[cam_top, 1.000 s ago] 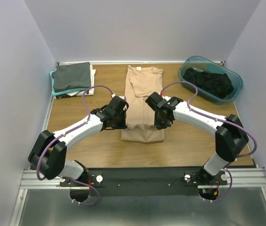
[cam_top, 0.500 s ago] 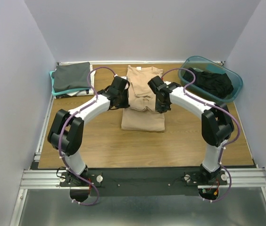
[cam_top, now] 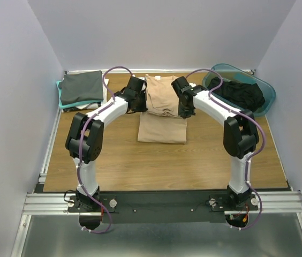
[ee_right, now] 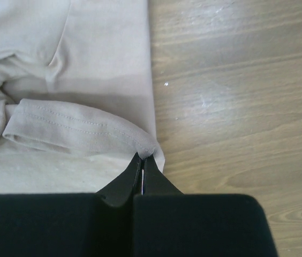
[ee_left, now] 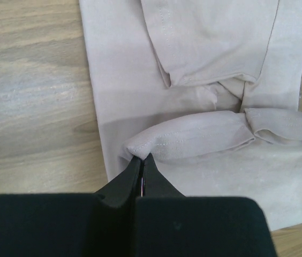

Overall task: Fold and stack the t-shirts
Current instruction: Fold the tshirt

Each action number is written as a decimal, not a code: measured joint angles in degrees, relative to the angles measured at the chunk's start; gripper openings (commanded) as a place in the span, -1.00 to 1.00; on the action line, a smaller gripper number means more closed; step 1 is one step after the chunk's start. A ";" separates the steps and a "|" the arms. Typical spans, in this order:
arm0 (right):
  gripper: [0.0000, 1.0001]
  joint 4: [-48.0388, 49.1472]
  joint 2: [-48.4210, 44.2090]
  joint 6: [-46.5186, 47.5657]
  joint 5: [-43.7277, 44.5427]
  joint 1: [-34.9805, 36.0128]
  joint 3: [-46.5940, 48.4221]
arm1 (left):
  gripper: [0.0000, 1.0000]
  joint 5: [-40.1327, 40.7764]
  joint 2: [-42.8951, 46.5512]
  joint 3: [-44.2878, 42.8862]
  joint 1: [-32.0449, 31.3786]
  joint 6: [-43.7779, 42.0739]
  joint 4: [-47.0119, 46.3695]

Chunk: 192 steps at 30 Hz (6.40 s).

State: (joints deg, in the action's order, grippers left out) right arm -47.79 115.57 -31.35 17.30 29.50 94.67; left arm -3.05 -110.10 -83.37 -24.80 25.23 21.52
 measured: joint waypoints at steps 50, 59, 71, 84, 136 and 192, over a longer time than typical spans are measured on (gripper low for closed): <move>0.16 6.49 -13.40 0.07 -13.79 -1.86 -21.59 | 0.12 -6.64 13.57 28.22 1.05 4.02 -8.26; 0.07 8.81 -13.79 -2.03 -15.74 -1.86 -25.55 | 0.07 -7.04 14.16 30.32 0.66 4.94 -8.87; -0.04 10.43 -12.74 -3.15 -18.62 -1.86 -27.12 | 0.02 -8.13 15.04 32.30 -0.02 6.19 -10.95; -0.21 11.23 -11.52 -3.82 -19.63 -1.86 -28.44 | -0.07 -8.26 15.47 33.48 -0.48 7.21 -12.35; -0.99 -0.48 -42.36 -15.72 -24.55 10.84 -48.98 | -1.00 -12.76 56.00 55.76 -18.27 23.98 -0.15; -0.99 -9.94 -28.87 -18.93 -0.24 5.22 -14.97 | -1.00 -11.82 38.97 28.70 -2.58 10.10 8.09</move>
State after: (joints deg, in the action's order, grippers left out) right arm -57.74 86.70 -50.28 17.06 34.72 79.70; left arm -14.87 -71.13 -54.68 -27.38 35.33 29.61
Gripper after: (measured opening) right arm 0.012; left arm 0.009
